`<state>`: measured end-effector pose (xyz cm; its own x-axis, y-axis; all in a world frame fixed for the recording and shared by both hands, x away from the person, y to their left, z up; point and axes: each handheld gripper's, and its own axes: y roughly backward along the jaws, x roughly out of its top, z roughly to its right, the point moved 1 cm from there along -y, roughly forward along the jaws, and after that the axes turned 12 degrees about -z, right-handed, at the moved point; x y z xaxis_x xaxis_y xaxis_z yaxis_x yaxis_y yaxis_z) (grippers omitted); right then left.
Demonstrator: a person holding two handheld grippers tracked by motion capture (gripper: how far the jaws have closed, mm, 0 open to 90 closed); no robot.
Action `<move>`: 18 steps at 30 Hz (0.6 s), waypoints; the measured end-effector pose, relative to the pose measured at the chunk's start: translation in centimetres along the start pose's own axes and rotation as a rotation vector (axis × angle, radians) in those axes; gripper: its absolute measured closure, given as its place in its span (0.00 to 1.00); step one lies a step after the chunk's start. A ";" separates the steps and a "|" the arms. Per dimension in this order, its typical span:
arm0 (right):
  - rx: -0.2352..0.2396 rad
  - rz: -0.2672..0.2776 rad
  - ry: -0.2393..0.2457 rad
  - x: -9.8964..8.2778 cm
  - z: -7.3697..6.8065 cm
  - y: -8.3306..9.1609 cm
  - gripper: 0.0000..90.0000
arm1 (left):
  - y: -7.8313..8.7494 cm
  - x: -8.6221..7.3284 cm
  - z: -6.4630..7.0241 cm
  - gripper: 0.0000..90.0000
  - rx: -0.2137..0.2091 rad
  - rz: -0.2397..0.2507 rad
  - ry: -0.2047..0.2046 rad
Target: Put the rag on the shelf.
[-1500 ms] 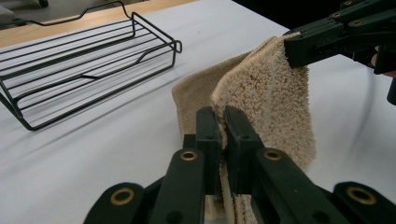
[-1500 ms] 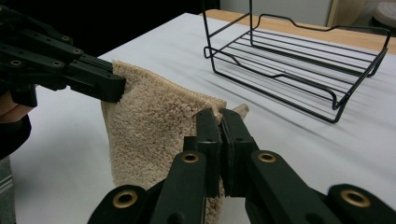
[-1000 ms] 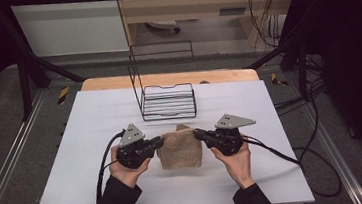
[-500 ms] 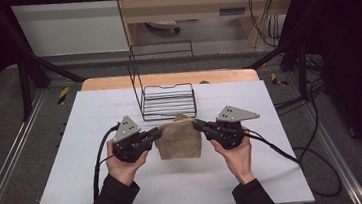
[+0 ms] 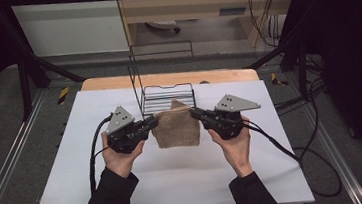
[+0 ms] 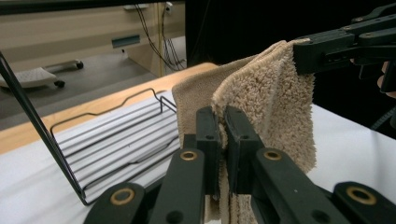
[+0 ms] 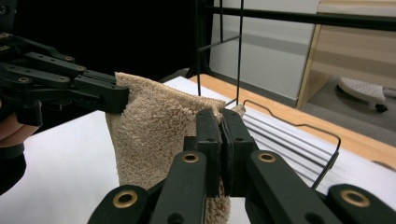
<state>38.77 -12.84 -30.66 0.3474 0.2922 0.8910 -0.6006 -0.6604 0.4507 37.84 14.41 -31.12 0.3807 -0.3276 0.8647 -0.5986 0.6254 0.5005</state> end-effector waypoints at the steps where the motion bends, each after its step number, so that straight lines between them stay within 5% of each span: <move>1: -0.001 0.005 0.002 0.2 0.0 0.0 0.98 | 0.1 0.2 -0.1 0.94 0.003 0.005 0.000; 18: -0.050 0.072 0.037 3.8 -0.1 0.5 0.98 | 1.0 2.9 -0.9 0.94 0.041 0.089 -0.003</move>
<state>39.79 -11.99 -27.02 0.2761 0.2709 0.9221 -0.6585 -0.6455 0.3869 38.98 14.75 -28.13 0.3224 -0.2741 0.9060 -0.6581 0.6230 0.4227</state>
